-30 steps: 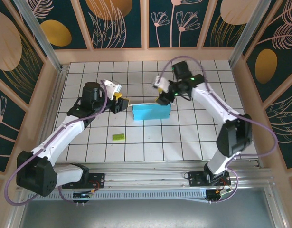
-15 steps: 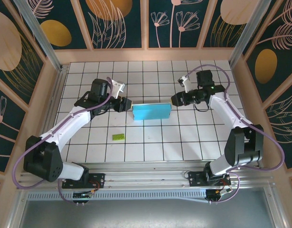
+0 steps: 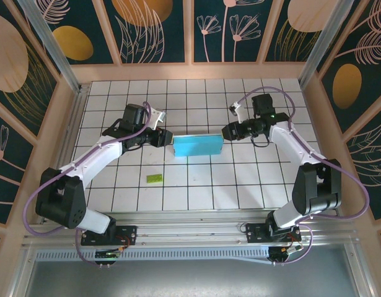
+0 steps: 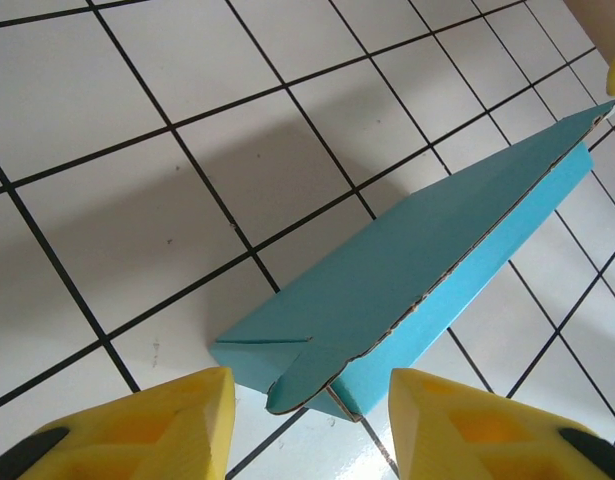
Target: Fold the paper box
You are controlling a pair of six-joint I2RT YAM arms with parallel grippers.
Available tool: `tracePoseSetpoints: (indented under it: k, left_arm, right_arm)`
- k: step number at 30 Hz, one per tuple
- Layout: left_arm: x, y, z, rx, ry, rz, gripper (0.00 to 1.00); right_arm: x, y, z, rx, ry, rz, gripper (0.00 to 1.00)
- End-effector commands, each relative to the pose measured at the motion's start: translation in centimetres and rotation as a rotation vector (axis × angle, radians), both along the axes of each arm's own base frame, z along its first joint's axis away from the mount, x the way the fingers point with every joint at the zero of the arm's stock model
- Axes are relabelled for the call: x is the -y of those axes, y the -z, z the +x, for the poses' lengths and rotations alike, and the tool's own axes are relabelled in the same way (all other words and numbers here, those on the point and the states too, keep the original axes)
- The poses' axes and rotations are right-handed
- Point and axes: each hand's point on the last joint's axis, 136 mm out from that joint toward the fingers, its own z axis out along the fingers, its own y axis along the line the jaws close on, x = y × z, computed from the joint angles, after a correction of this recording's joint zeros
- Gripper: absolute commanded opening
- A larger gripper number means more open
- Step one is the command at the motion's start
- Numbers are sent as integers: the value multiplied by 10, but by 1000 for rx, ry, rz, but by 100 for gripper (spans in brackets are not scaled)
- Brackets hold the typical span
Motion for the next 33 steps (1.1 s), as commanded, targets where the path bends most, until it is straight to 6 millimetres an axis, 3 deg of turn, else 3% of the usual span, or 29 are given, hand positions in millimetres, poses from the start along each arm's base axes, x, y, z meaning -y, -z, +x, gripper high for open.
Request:
tracePoseSetpoints:
  k: [1,13,24,29,33]
  left_arm:
    - [7,-1,0,-10,13,-36,42]
    - [14,8,1,-36,18,-65,37]
    - [11,16,6,-56,-21,-37,25]
    - [7,22,7,-75,-42,-10,26]
    - [0,21,7,-65,-59,26,35]
  right_arm:
    - [-3,9,-1,-10,-3,-9,38]
    - [0,16,-4,-18,8,-15,29]
    - [0,12,0,-10,36,-13,18]
    - [1,11,3,-14,56,-16,16]
    - [0,9,3,-10,55,-14,16]
